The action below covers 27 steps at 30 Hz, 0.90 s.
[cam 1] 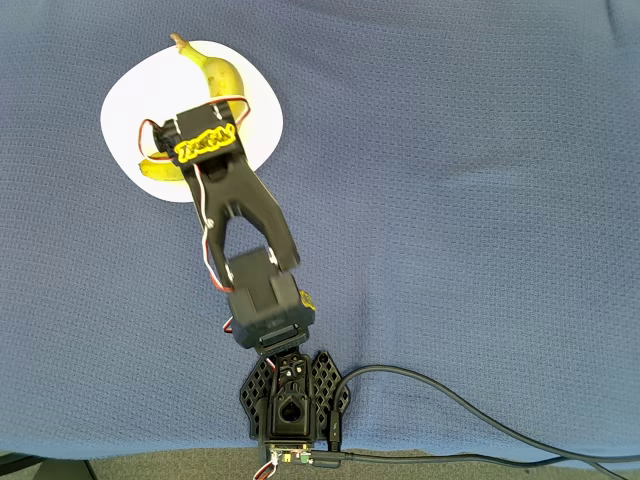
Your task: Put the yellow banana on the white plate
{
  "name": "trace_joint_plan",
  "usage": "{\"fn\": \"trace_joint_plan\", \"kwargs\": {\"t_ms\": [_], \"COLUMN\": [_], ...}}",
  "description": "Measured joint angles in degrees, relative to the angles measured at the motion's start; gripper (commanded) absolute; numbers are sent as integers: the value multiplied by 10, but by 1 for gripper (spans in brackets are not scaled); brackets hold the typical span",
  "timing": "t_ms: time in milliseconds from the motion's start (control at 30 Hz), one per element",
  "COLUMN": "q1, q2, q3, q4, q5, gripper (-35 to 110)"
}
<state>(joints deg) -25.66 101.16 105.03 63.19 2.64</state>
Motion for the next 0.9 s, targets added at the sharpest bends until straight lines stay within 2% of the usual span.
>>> {"fn": "trace_joint_plan", "kwargs": {"t_ms": [400, 700, 900], "q1": [76, 104, 124], "q2": [273, 470, 525], "q3": [265, 434, 491], "q4": [-36, -43, -50], "q5": [-7, -31, -45], "gripper": [1, 0, 0]}}
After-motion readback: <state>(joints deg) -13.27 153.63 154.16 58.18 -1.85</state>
